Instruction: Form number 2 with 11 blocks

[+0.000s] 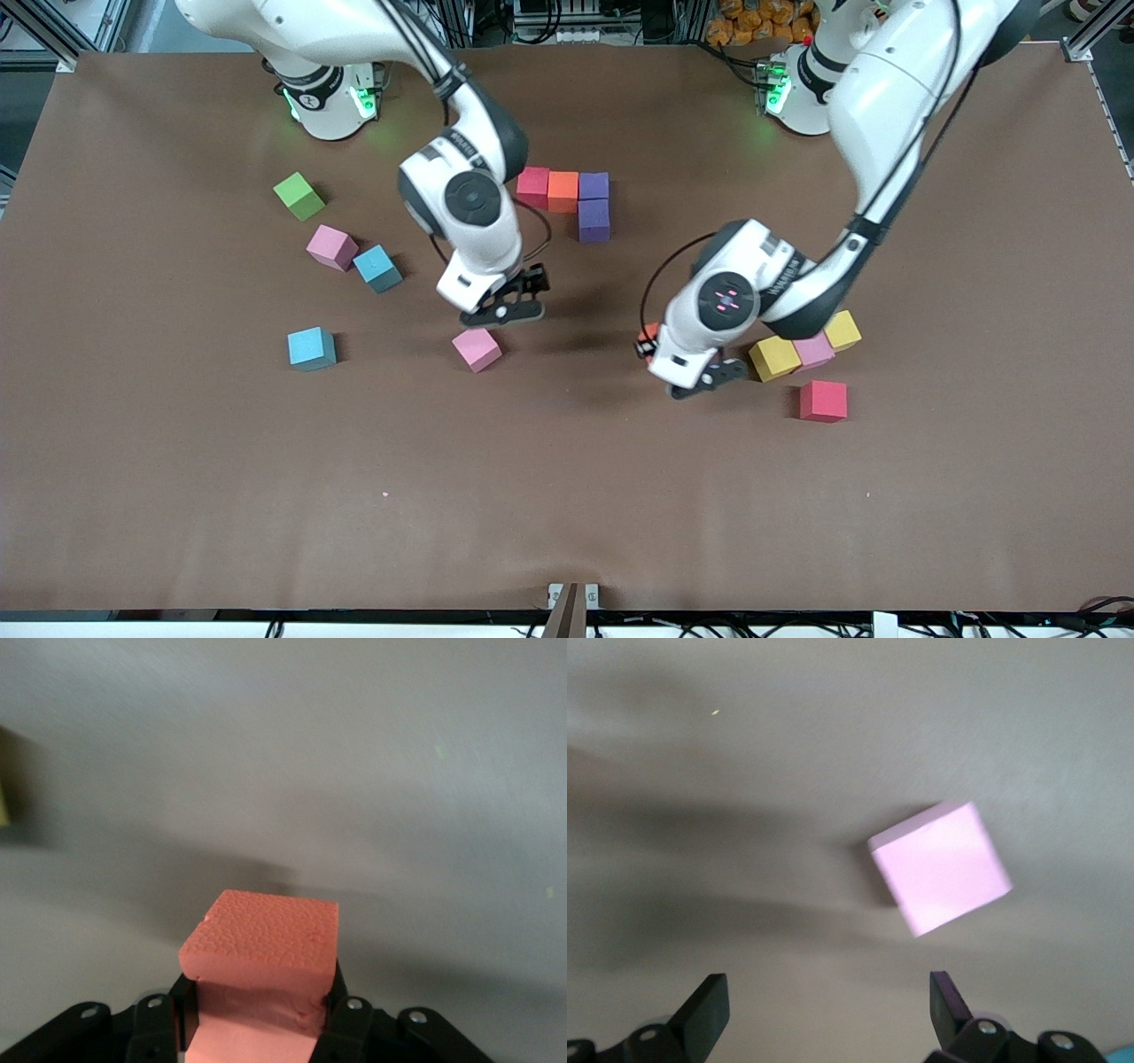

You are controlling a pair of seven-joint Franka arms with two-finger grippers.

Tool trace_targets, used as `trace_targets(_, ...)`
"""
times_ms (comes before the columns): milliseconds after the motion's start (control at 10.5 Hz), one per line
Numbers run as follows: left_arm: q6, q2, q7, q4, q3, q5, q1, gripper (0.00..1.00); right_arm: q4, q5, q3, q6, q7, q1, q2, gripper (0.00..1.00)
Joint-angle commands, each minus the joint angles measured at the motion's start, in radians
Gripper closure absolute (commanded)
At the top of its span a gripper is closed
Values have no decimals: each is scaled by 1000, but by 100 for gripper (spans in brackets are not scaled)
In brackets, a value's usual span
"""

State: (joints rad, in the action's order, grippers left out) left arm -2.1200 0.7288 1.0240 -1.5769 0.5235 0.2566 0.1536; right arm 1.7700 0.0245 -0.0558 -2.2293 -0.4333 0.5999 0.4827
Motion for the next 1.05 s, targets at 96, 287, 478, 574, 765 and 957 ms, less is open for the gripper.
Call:
trace_targets(96, 11, 4, 7, -3, -13, 33, 111, 76, 17, 17, -16, -41, 293, -83, 11, 0)
trace_targets(287, 6, -2, 59, -40, -13, 36, 141, 77, 35, 17, -16, -113, 419, -118, 39, 0)
trace_targets(478, 3, -12, 106, -75, -11, 52, 167, 77, 98, 17, -16, -234, 430, -118, 56, 0)
trace_targets(574, 0, -9, 151, -78, -11, 74, 188, 77, 123, 15, -16, -268, 432, -118, 62, 0)
trace_targets(765, -18, -16, 235, -103, -2, 92, 192, 77, 124, 15, -18, -271, 432, -117, 76, 0)
trace_targets(957, -46, -37, 264, -139, 12, 102, 202, 77, 126, 17, -16, -273, 432, -112, 80, 0)
